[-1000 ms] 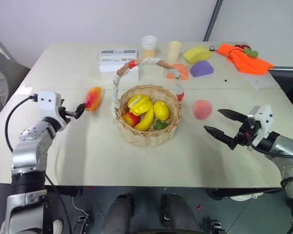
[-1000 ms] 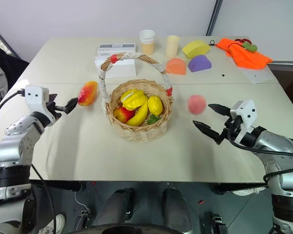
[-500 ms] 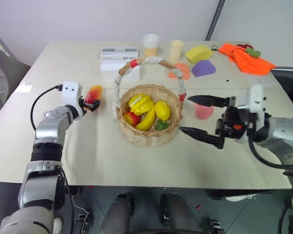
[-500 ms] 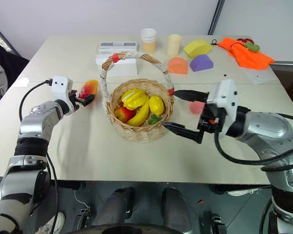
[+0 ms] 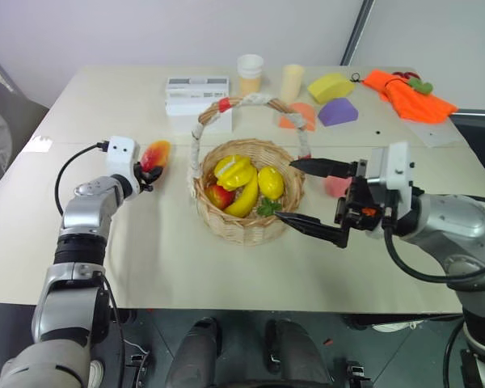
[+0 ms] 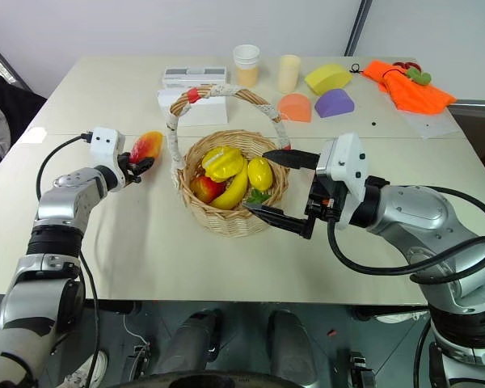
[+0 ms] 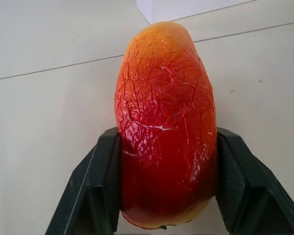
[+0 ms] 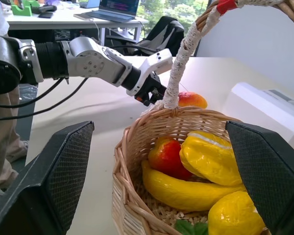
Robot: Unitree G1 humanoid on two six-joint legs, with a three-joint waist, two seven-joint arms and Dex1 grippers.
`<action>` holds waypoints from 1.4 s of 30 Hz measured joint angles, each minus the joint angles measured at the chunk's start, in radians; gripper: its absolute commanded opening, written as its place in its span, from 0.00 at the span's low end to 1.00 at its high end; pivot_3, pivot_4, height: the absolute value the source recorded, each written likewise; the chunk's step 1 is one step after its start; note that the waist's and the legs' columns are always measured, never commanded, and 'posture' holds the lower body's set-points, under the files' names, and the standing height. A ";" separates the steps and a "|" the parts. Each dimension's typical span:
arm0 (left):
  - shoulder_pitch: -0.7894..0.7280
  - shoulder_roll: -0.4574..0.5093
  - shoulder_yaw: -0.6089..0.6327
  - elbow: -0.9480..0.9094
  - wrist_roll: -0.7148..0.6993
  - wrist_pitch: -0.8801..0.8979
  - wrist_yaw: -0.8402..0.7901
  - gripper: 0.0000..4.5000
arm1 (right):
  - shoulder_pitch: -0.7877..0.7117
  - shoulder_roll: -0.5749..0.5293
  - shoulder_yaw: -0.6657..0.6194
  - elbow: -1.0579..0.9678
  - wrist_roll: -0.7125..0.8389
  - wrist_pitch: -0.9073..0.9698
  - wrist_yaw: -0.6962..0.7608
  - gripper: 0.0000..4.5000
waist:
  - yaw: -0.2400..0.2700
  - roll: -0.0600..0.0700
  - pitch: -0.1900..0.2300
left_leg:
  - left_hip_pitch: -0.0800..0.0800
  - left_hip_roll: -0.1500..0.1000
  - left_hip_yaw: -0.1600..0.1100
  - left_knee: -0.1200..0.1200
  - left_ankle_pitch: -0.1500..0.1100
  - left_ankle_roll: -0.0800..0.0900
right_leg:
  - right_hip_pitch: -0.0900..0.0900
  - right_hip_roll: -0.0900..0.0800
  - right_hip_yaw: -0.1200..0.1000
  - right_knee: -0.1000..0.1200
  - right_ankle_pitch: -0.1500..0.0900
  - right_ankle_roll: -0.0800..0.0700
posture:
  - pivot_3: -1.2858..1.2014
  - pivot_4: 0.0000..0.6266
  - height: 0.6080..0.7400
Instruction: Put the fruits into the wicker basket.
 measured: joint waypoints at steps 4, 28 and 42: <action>0.112 0.048 0.035 -0.134 -0.011 -0.007 -0.021 0.50 | 0.028 -0.002 -0.005 0.002 -0.015 -0.005 0.002 1.00 | -0.006 0.000 0.000 | 0.000 0.001 -0.001 -0.001 0.000 0.000 | -0.001 0.000 0.001 -0.001 0.000 0.000 | 0.52 0.24 1.00; 0.150 0.152 -0.188 -0.956 -0.437 0.326 -0.245 0.58 | 0.091 0.015 -0.061 0.269 -0.153 -0.079 0.001 1.00 | -0.007 0.003 0.001 | 0.000 0.002 0.015 0.000 0.001 -0.001 | 0.001 -0.001 0.003 -0.005 0.004 0.001 | 0.52 0.24 1.00; 0.324 0.222 -0.088 -0.987 -0.480 0.279 -0.402 0.99 | -0.030 0.148 -0.002 0.638 -0.461 -0.205 -0.223 1.00 | -0.026 0.004 0.001 | 0.001 0.004 0.020 0.000 0.001 -0.001 | 0.000 0.000 0.009 -0.003 0.004 0.000 | 0.52 0.24 1.00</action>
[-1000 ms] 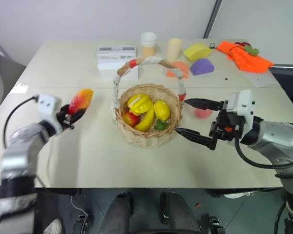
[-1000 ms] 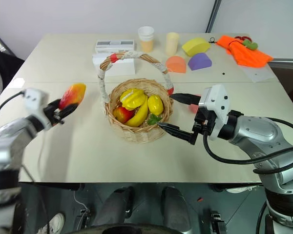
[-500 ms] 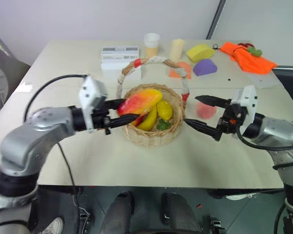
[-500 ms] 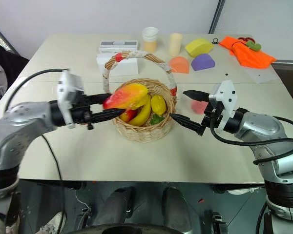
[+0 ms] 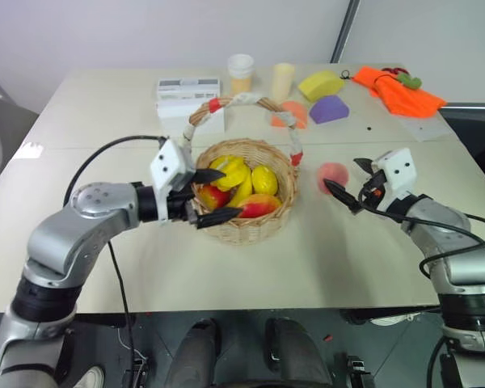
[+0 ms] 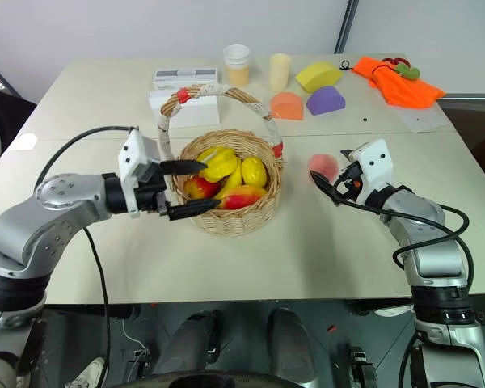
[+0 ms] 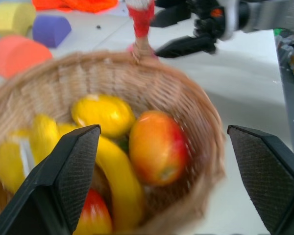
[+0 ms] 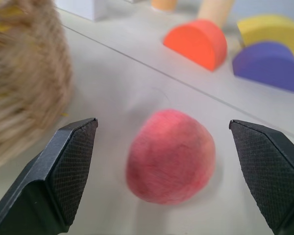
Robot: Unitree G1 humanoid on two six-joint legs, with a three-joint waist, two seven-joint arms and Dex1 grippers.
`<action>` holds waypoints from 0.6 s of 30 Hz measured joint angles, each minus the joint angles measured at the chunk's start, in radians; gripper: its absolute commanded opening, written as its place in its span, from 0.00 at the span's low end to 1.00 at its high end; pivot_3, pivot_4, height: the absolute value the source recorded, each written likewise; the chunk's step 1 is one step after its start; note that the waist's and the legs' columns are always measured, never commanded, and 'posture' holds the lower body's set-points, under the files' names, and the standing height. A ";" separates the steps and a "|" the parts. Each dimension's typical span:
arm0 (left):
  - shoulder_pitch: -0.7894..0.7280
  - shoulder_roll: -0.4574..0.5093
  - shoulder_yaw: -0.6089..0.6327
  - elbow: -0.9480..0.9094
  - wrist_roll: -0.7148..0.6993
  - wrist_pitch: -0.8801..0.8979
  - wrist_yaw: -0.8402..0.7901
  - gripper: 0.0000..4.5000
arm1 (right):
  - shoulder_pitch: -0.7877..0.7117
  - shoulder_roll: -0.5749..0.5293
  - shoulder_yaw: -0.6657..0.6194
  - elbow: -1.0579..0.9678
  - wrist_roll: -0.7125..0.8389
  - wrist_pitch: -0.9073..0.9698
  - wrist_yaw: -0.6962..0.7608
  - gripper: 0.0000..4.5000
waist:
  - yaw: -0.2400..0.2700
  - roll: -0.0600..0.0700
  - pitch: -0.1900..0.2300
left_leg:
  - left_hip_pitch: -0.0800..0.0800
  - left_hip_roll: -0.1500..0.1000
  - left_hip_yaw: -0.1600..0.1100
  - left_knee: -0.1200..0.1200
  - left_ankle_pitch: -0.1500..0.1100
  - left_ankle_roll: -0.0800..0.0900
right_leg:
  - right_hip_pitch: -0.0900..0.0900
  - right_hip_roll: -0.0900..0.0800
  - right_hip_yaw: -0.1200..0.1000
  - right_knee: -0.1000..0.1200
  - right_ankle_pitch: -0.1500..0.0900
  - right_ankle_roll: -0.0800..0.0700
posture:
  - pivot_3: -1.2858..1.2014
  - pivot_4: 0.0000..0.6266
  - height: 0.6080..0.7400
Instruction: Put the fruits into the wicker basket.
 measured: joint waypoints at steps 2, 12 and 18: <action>0.047 0.017 0.022 -0.014 -0.002 -0.015 -0.016 0.99 | -0.036 0.025 0.004 0.061 -0.007 0.003 -0.005 1.00 | 0.003 0.000 0.000 | 0.000 0.000 0.000 0.001 0.000 0.000 | 0.000 0.000 0.000 0.000 0.000 0.000 | 0.52 0.24 1.00; 0.110 0.011 0.091 -0.062 -0.053 -0.017 0.006 1.00 | -0.108 0.085 0.020 0.235 -0.036 0.022 -0.027 0.72 | 0.002 0.000 0.000 | 0.001 0.000 0.003 0.001 0.000 0.000 | 0.000 0.000 0.005 0.000 0.000 0.000 | 0.52 0.24 1.00; 0.177 -0.005 0.126 -0.055 -0.044 -0.093 0.004 1.00 | -0.050 0.038 -0.012 0.110 -0.026 0.023 -0.004 0.62 | 0.006 0.000 0.000 | 0.001 0.000 0.004 0.001 0.000 0.000 | 0.000 0.000 0.006 0.000 0.000 0.000 | 0.52 0.24 1.00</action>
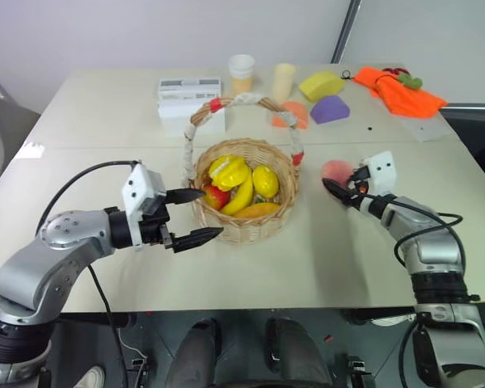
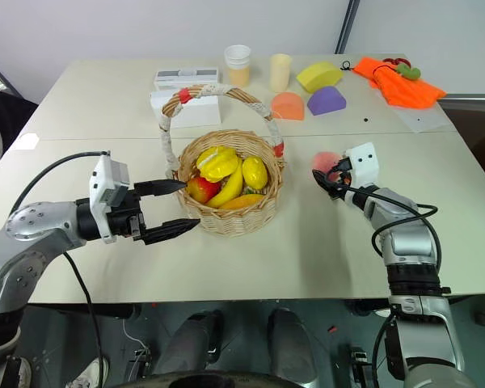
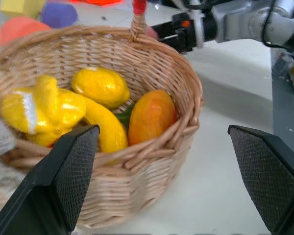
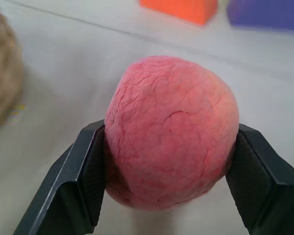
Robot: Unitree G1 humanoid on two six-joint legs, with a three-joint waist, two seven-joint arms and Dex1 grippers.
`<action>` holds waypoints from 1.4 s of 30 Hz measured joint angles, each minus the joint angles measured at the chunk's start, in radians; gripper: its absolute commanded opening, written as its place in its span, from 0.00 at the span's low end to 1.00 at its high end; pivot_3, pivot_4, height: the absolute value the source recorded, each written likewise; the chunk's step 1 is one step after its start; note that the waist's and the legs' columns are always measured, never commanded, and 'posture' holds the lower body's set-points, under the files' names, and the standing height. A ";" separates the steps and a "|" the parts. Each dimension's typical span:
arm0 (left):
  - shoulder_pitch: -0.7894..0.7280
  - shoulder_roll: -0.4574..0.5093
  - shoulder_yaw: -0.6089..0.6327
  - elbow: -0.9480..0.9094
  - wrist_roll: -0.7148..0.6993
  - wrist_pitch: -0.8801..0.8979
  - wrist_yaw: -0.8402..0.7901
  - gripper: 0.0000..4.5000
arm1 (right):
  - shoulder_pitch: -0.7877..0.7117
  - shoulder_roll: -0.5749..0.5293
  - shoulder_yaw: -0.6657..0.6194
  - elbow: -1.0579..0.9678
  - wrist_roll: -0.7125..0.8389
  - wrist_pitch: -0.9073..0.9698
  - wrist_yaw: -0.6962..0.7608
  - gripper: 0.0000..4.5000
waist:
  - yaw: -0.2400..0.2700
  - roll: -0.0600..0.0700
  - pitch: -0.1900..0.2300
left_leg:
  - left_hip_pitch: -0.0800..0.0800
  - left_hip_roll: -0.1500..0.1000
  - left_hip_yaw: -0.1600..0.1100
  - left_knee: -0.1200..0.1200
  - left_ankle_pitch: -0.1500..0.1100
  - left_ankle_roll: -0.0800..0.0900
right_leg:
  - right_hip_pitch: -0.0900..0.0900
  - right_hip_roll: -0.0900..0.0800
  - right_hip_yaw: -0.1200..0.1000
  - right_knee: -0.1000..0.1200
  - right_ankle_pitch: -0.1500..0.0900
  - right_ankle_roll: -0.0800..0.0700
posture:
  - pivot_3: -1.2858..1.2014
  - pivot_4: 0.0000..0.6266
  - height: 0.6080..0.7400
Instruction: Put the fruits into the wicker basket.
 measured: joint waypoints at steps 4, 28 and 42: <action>0.076 -0.012 0.038 0.049 0.031 -0.094 -0.027 1.00 | 0.150 -0.106 -0.066 -0.196 0.067 0.000 0.124 0.62 | 0.002 0.000 0.000 | 0.000 0.000 0.000 0.000 0.000 0.000 | 0.000 -0.001 0.000 -0.001 0.000 0.000 | 0.52 0.24 1.00; 0.147 -0.071 0.066 0.156 0.071 -0.244 -0.059 1.00 | -0.043 0.029 0.271 -0.610 0.220 0.293 -0.015 0.99 | 0.021 -0.002 0.000 | -0.006 0.012 0.007 0.000 -0.001 0.000 | -0.012 0.009 0.008 -0.002 0.006 -0.005 | 0.52 0.24 1.00; 0.118 -0.090 0.051 0.151 0.068 -0.245 -0.061 1.00 | 0.078 0.005 0.011 -0.516 0.295 0.217 0.050 0.99 | -0.007 -0.003 -0.001 | 0.002 0.019 0.014 0.000 -0.001 0.000 | -0.008 0.020 0.011 0.000 0.008 -0.015 | 0.52 0.24 1.00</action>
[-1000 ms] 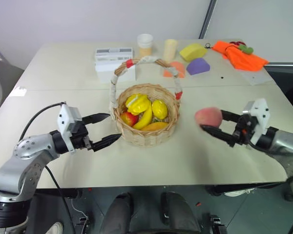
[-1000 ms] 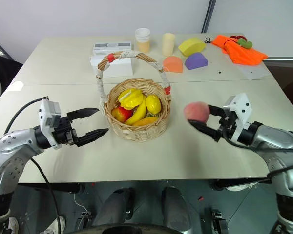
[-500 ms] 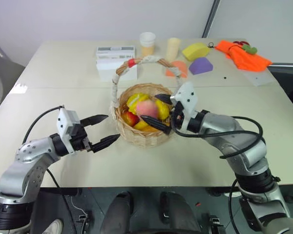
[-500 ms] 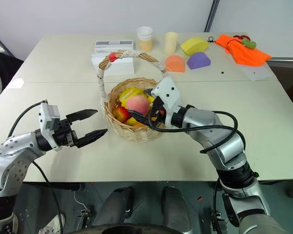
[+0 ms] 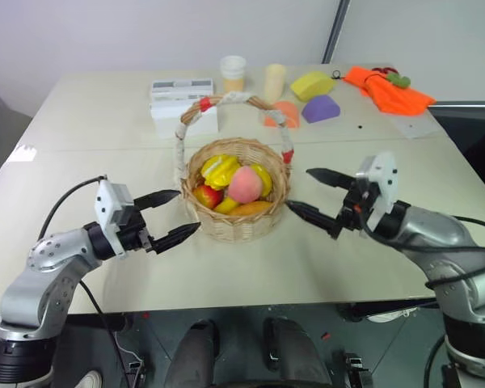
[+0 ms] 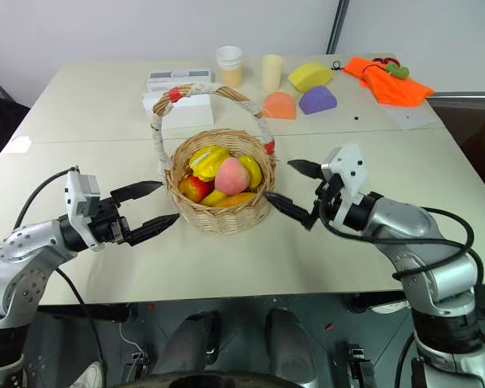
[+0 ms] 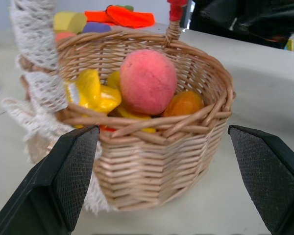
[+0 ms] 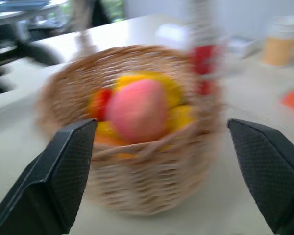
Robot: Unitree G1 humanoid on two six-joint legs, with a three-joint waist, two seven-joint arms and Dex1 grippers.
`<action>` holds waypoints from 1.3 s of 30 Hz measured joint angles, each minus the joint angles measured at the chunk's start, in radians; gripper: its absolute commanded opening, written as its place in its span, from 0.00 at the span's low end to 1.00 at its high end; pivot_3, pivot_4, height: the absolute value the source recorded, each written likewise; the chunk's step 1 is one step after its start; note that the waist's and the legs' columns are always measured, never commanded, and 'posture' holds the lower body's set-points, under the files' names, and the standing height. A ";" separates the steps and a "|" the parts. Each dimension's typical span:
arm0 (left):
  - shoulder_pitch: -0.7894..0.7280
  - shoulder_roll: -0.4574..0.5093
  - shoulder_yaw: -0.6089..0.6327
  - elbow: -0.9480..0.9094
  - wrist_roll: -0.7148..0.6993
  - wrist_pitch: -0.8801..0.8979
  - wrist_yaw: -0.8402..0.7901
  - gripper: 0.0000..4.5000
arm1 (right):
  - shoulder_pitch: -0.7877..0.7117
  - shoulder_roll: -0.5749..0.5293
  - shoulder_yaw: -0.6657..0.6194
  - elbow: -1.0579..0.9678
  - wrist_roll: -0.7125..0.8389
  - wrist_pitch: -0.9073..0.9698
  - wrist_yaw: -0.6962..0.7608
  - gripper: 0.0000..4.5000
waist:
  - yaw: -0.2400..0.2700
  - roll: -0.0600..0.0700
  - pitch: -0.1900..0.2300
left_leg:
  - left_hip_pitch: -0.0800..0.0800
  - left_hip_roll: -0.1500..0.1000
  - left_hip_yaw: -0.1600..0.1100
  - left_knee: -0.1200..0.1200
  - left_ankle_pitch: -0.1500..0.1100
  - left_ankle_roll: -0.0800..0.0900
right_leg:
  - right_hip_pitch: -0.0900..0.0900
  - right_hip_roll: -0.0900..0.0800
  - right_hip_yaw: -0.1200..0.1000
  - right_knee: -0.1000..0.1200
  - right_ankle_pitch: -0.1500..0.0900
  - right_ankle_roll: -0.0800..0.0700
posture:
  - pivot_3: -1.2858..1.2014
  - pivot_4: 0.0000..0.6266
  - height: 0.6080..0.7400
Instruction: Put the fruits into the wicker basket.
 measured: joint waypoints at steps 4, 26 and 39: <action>-0.012 -0.003 -0.009 0.003 -0.004 0.001 -0.002 1.00 | -0.107 0.086 0.050 0.124 -0.053 -0.044 -0.035 0.87 | 0.001 0.000 0.000 | 0.000 0.004 0.000 -0.001 0.000 0.000 | -0.001 0.003 0.000 0.000 0.002 0.003 | 0.52 0.24 1.00; 0.001 -0.031 -0.028 -0.009 0.002 0.001 0.036 1.00 | -0.177 -0.021 -0.247 0.405 -0.208 -0.198 -0.301 0.01 | 0.004 0.000 0.000 | -0.001 0.006 0.006 0.000 0.000 0.000 | -0.003 0.004 0.003 0.000 0.001 0.000 | 0.52 0.24 1.00; -0.007 -0.045 -0.035 0.052 0.066 -0.005 0.093 1.00 | 0.005 -0.062 -0.286 0.414 -0.210 -0.259 -0.194 0.89 | 0.008 0.001 0.000 | 0.007 0.013 0.013 -0.001 -0.003 0.006 | -0.001 0.014 0.013 0.002 0.003 0.001 | 0.52 0.24 1.00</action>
